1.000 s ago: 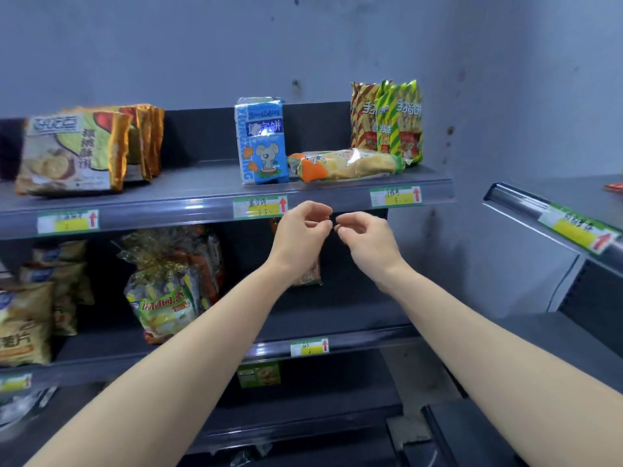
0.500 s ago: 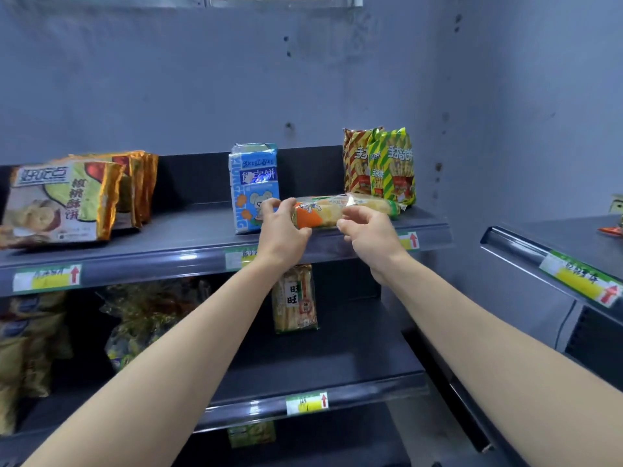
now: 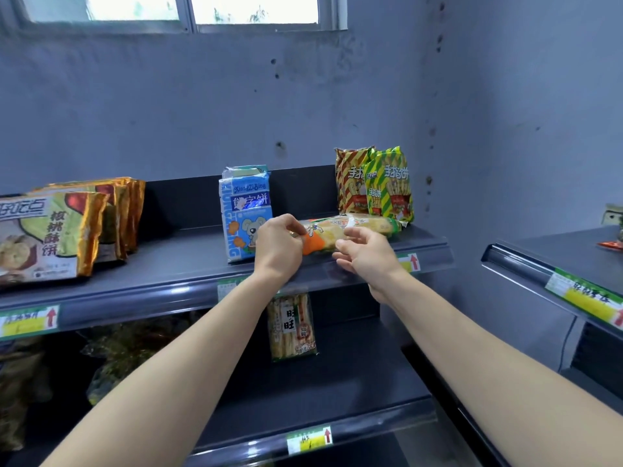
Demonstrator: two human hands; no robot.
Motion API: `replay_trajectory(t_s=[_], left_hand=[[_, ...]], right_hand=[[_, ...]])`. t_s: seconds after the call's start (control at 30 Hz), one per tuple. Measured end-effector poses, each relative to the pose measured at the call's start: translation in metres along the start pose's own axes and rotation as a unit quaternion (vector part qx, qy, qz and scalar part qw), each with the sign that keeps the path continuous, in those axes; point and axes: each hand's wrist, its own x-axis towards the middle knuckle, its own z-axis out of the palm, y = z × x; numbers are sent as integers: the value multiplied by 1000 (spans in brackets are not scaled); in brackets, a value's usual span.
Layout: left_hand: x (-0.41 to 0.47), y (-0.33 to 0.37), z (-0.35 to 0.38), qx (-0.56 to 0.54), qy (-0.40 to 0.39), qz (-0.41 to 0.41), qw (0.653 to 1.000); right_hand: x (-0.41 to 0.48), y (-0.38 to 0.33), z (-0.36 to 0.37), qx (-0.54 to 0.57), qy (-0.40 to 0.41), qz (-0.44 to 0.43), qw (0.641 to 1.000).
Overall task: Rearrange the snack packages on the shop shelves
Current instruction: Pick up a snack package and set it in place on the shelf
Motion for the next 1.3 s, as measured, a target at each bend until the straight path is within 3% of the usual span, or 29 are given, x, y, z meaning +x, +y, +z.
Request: replay_trajectory(t_s=[0.2,0.37,0.6,0.73,0.93,1.1,1.2,1.3], left_hand=[[2,6,-2,-66,44,37,996],[-8,25,-6,-82,75,107,988],[-39,35,-9,-133,27,164,977],[-50,29,-15,-128,-27,133,983],[-46,26,-32,-58,44,89,993],[-60,22,-37,-100,-40,10,994],[-73,19,-40,-139,-52,-2,989],[-84,15,-44,-114,12,10,993]], right_hand=[[0,5,1,35,31,7,999],[-3,-3,2,198,27,61,978],[-7,-31,2,333,35,83,939],[-12,-35,-1,312,51,91,944],[-31,-24,-6,276,-17,98,956],[-52,-11,-12,250,-91,69,961],[-61,-1,-19,159,-112,78,978],[-67,9,-27,26,-152,83,985]])
